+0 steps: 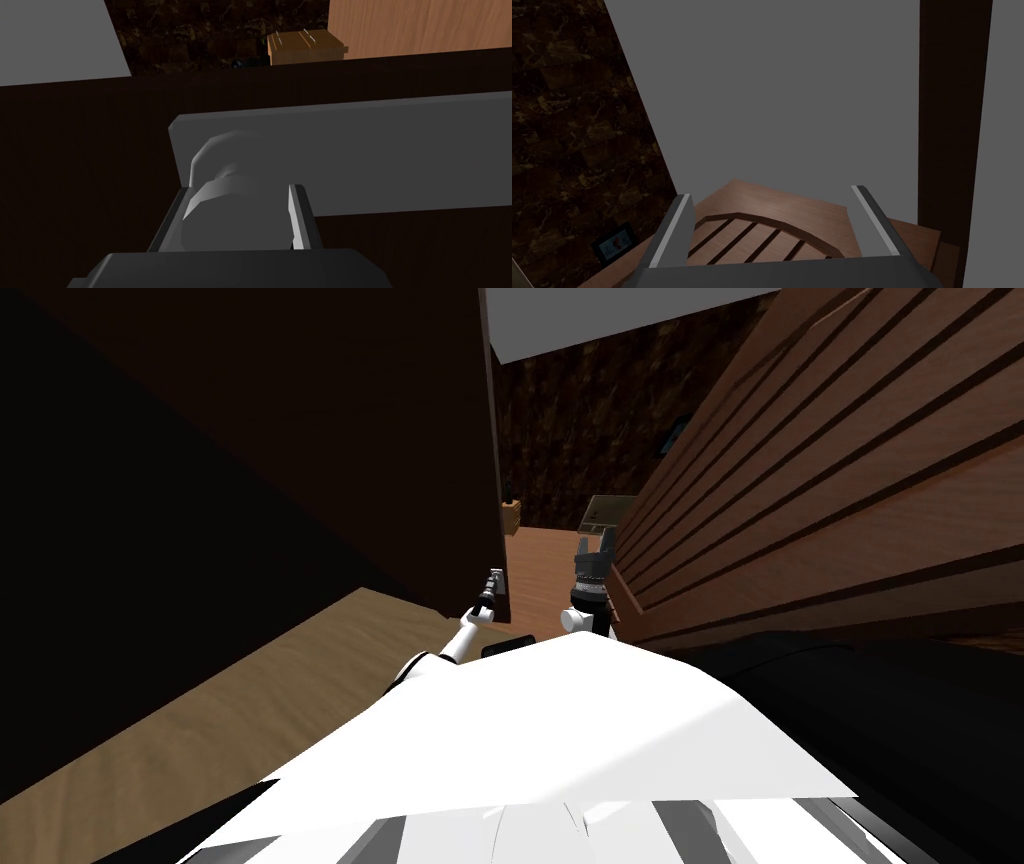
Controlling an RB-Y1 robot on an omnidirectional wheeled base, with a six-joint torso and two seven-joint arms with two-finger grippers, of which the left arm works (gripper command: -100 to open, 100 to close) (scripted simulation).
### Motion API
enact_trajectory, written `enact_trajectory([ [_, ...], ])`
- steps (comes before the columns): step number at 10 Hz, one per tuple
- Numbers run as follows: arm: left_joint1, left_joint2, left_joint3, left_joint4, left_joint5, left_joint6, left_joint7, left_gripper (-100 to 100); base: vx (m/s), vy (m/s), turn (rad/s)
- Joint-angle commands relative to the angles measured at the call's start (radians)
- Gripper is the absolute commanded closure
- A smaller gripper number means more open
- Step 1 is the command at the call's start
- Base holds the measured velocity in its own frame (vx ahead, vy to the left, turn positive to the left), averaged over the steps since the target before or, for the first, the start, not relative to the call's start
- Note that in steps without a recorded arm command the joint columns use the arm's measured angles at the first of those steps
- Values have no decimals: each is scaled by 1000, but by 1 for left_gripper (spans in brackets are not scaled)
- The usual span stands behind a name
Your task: Push the door open
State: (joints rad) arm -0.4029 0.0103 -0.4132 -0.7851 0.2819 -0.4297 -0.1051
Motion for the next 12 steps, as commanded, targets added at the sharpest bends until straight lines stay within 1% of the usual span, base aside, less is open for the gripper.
enact_trajectory([
  [1,-3,23,23,-6,3,-1,0,100,150,-141,54],
  [2,-5,31,40,-2,5,-2,-4,100,161,-135,48],
  [3,-5,31,40,-2,5,-2,-4,100,104,-110,40],
  [4,-7,37,58,2,6,-3,-8,100,96,-117,35],
  [5,-8,41,67,4,7,-3,-10,100,116,-135,67],
  [7,-8,41,67,4,7,-3,-10,100,49,-45,35],
  [8,-11,49,96,10,9,-4,-16,100,90,-91,73],
  [10,-13,53,116,14,11,-5,-21,100,150,-141,128],
  [11,-27,54,107,34,14,-13,-12,-100,-104,-71,82],
  [12,-27,54,107,34,14,-13,-12,-100,-204,18,2],
])
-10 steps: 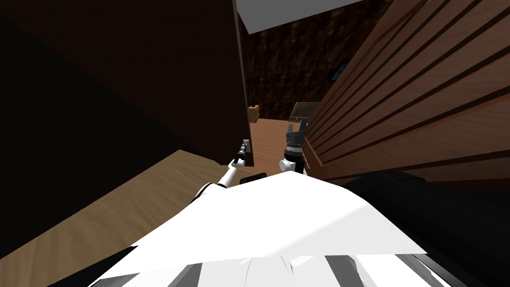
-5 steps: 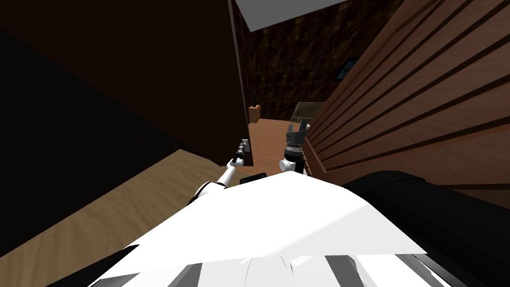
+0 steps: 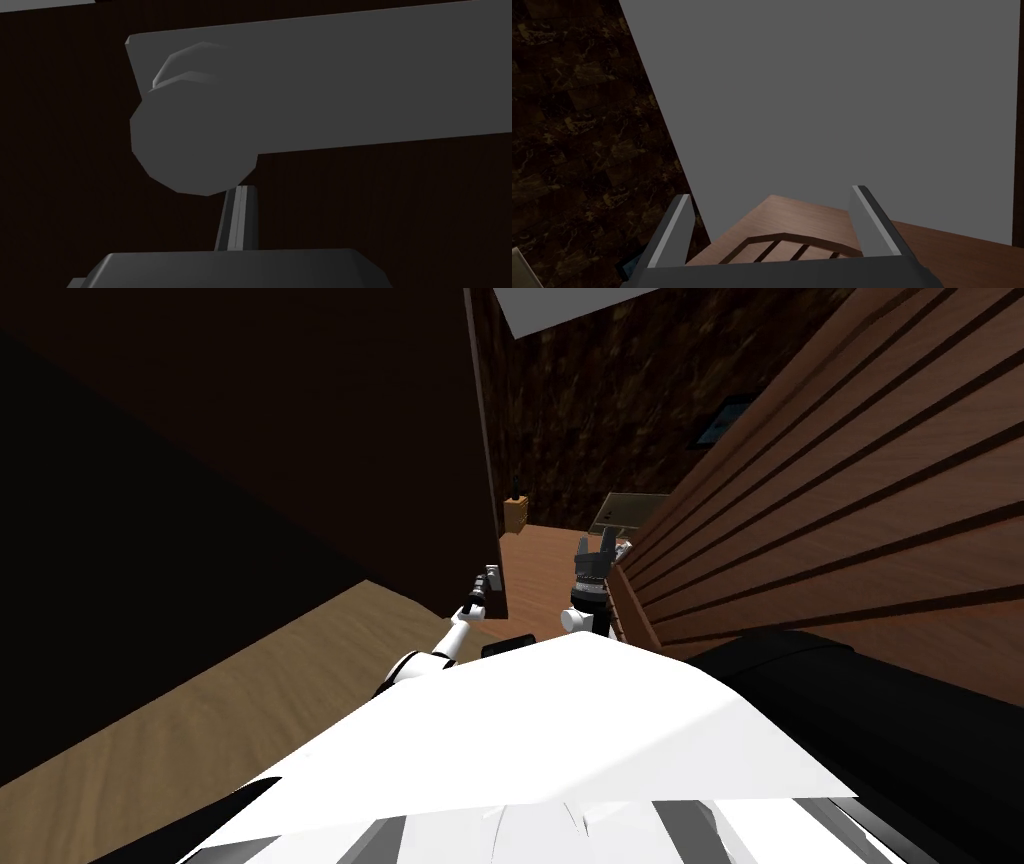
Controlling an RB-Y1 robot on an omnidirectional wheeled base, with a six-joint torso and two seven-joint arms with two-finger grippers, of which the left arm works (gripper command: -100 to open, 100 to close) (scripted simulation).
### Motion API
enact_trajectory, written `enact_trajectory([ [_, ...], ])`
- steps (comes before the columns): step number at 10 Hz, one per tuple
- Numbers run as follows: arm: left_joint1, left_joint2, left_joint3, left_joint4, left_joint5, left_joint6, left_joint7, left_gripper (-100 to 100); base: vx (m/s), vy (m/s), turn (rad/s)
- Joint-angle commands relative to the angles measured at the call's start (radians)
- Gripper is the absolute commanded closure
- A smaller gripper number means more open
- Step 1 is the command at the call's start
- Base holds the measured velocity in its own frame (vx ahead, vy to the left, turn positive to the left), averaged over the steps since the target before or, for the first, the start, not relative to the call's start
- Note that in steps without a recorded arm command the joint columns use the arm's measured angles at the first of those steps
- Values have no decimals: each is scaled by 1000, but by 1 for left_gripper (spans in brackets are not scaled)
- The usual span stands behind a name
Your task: Push the door open
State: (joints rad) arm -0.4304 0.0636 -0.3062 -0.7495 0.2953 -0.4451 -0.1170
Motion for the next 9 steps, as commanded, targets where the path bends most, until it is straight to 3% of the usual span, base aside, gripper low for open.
enact_trajectory([
  [1,1,1,-1,-4,2,4,1,-100,-221,49,5],
  [3,1,-5,-3,-9,6,8,4,-100,-249,-3,43],
  [6,2,-27,-6,-18,12,15,7,-100,-258,16,35],
  [7,2,-22,-5,-18,11,15,6,-100,-98,17,-1],
  [9,3,-11,-2,-14,11,9,4,-100,122,-49,-27],
])
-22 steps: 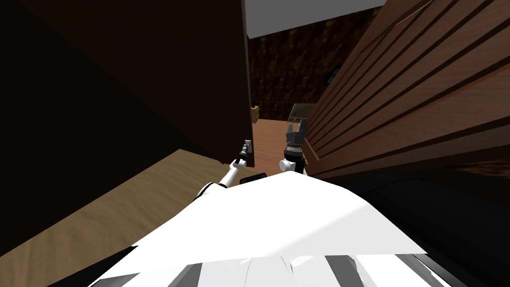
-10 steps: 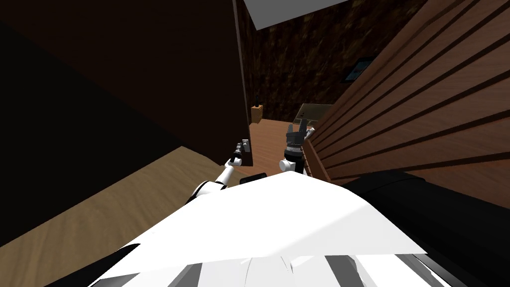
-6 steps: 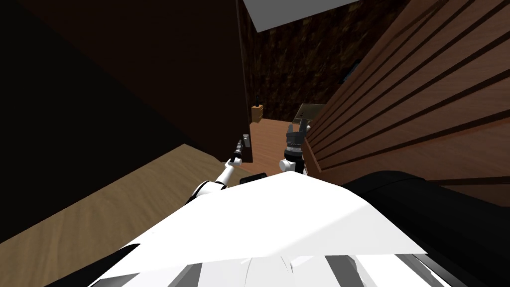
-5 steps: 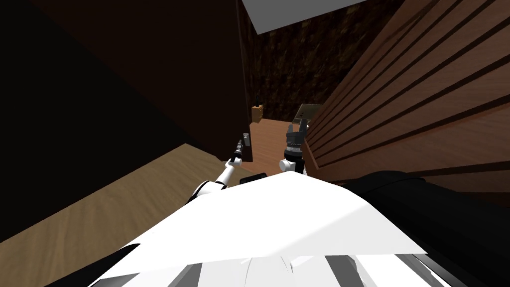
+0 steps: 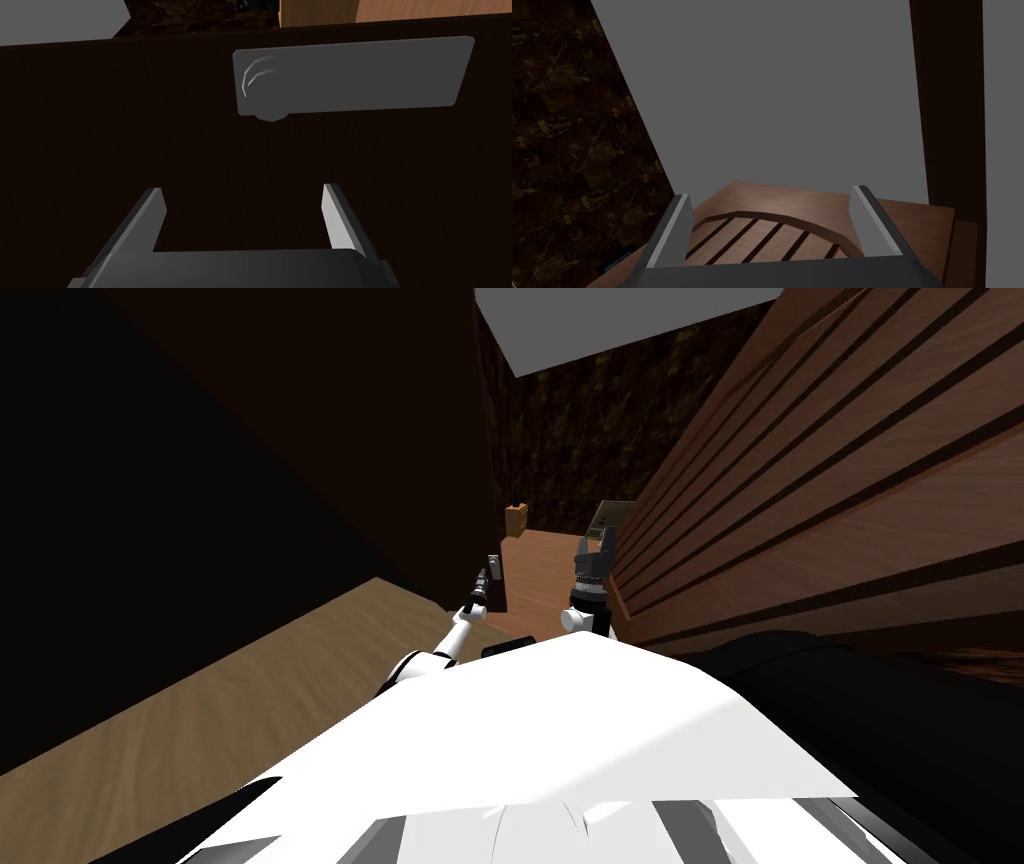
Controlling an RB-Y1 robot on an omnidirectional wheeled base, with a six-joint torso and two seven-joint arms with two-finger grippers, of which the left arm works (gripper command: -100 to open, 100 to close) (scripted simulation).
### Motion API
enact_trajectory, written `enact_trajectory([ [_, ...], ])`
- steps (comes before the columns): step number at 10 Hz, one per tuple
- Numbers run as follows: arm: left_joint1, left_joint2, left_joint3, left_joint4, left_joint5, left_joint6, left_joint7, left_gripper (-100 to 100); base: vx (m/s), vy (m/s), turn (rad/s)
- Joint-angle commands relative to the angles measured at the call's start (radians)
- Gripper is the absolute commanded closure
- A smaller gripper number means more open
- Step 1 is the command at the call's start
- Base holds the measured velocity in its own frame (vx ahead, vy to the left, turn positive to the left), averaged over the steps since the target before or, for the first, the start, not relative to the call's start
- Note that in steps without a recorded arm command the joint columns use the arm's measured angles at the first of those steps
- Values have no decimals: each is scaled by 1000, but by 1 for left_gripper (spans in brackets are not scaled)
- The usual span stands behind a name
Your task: Push the door open
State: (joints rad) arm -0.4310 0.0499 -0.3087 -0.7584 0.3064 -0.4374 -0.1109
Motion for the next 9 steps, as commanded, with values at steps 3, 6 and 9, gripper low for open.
enact_trajectory([
  [3,4,7,6,-2,0,-8,-5,-100,194,-79,-20],
  [6,4,-3,12,2,0,-17,-9,-100,203,-78,-23],
  [9,4,0,11,0,0,-14,-8,100,16,-5,-1],
])
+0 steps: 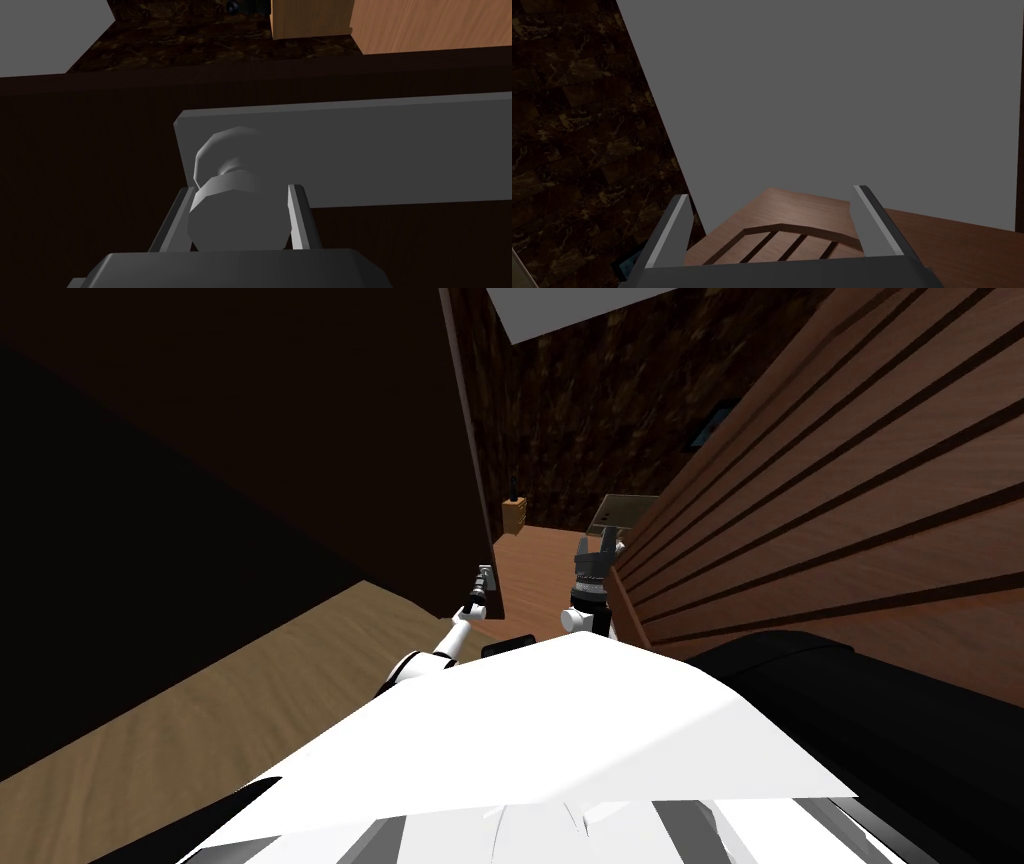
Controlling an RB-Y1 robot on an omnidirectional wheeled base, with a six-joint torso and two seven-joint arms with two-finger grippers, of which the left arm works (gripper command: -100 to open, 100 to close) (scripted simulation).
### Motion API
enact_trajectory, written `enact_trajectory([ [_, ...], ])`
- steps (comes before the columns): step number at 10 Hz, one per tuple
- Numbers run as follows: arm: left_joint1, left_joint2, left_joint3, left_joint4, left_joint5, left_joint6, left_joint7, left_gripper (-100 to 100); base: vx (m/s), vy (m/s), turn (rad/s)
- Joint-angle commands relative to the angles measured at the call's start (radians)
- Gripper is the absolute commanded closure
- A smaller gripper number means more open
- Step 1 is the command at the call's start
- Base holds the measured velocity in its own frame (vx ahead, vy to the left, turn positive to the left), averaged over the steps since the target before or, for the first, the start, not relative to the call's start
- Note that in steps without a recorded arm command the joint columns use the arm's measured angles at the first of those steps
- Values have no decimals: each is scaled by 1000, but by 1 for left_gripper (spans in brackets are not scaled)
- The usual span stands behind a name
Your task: Push the door open
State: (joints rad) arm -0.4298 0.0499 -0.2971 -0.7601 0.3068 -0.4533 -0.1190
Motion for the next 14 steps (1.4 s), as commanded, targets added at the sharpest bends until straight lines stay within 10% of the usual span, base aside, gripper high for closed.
enact_trajectory([
  [1,3,0,-1,2,0,2,0,100,-28,11,-5],
  [14,2,40,78,21,22,0,-16,100,93,-67,28],
])
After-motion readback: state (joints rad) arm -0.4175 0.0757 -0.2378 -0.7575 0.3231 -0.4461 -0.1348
